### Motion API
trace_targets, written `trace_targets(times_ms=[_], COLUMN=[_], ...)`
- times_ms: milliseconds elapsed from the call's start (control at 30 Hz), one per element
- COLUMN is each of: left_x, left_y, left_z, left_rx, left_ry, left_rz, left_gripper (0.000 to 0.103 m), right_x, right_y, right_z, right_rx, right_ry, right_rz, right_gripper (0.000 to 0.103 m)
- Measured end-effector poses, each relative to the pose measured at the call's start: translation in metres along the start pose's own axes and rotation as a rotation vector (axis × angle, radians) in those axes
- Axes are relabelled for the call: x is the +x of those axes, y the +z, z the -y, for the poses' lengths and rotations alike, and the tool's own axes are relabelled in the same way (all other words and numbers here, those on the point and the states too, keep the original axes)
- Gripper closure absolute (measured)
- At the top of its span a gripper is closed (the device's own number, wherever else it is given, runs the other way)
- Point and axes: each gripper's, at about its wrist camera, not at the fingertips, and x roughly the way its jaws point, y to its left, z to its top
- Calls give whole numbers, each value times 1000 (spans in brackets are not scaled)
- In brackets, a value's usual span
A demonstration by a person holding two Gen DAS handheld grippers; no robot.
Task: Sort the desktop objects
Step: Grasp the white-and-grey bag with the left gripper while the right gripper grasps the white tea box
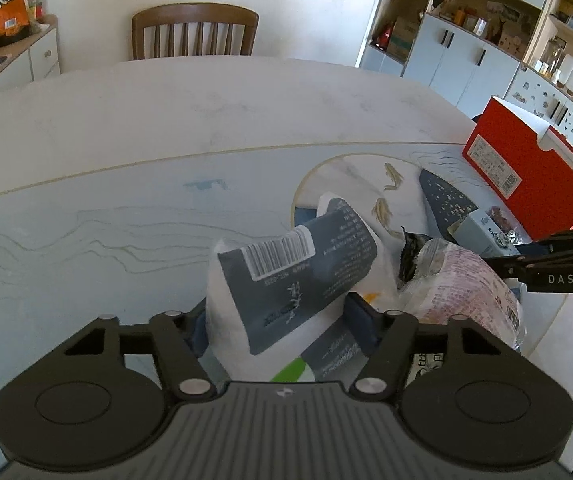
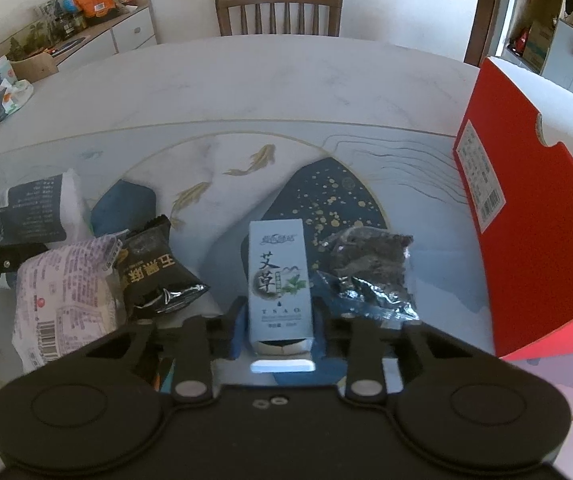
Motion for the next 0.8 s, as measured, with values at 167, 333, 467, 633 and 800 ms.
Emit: trace_targets(times_ms=[167,333,467,633,800], left_x=[-3,-7,-11,-21,-30], left_y=[1,3,4,6,8], left_z=[-2,-1,1,5,6], left_rx=[-29,-47,-57,-62,-90], left_ry=[-11,-22,-22,-25,-37], left_rz=[4,17,36,68,87], left_gripper=[53,65,74,83,85], right_x=[-1,-5,-10,-22,-32], right_y=[-1,-5,-8,-10,-14], right_z=[1,7,8,7,12], right_rx=[0,34,42,43,70], right_ry=[-9,-3,-6,-11,-13], right_rz=[5,7,18,45,55], right_gripper=[75,75,75,75,75])
